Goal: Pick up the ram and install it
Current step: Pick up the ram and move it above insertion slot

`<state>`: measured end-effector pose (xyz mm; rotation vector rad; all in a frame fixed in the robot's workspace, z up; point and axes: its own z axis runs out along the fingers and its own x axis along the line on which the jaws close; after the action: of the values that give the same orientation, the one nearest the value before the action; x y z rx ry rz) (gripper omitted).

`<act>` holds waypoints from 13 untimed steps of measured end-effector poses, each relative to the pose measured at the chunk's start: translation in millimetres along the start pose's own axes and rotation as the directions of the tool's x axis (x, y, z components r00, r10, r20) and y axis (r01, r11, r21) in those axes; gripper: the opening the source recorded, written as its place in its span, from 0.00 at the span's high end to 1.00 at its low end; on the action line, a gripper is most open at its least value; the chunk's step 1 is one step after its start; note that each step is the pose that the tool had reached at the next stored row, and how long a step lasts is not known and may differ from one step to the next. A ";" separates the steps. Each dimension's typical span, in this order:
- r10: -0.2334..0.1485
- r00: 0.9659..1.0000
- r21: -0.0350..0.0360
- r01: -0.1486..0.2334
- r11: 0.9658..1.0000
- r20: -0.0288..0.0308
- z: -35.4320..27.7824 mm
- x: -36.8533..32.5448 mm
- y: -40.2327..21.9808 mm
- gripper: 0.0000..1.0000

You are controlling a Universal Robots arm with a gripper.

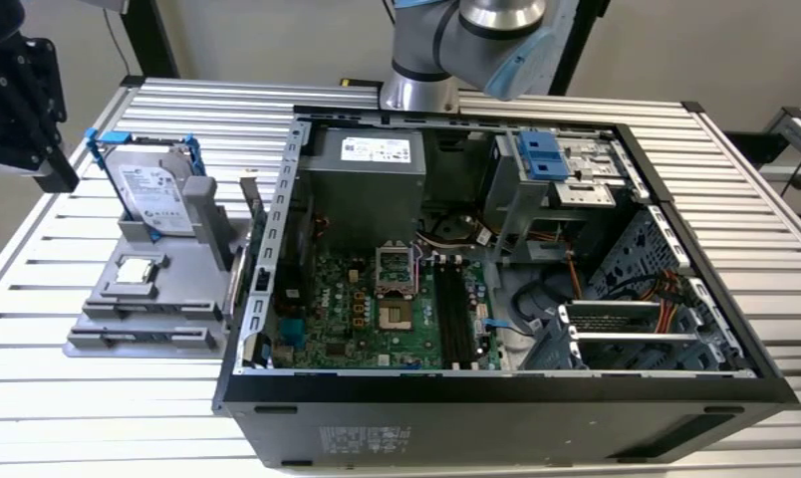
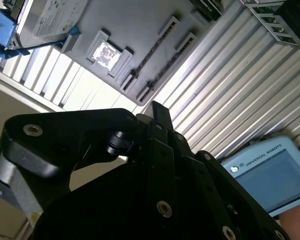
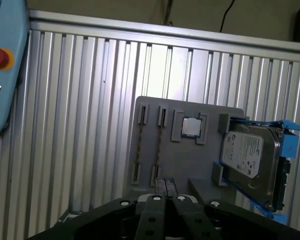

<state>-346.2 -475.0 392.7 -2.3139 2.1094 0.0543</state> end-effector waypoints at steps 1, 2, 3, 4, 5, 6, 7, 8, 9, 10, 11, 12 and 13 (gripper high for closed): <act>0.000 1.000 0.000 0.000 1.000 0.000 0.0 0.0 0.0 0.00; 0.000 1.000 0.000 0.000 1.000 0.000 0.0 0.0 0.0 0.00; 0.000 1.000 0.000 0.000 1.000 0.000 0.0 0.0 0.0 0.00; 0.000 1.000 0.000 0.000 1.000 0.000 0.0 0.0 0.0 0.00; 0.000 1.000 0.000 0.000 1.000 0.000 -0.1 0.1 -0.1 0.00; 0.000 1.000 0.000 0.000 1.000 0.000 0.0 0.2 0.0 0.00; 0.000 1.000 0.000 0.000 1.000 0.000 0.0 0.2 0.0 0.00; 0.000 1.000 0.000 0.000 1.000 0.000 0.0 0.2 0.0 0.00; 0.000 1.000 0.000 0.000 1.000 0.000 0.0 0.2 0.0 0.00; 0.000 1.000 0.000 0.000 1.000 0.000 0.0 0.2 0.0 0.00; 0.000 1.000 0.000 0.000 1.000 0.000 0.0 0.2 0.0 0.00; 0.000 1.000 0.000 0.000 1.000 0.000 -0.1 0.2 0.0 0.00; 0.000 1.000 0.000 0.000 1.000 0.000 0.2 0.3 0.0 0.00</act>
<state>-346.2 -475.3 392.4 -2.3134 2.1098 0.0543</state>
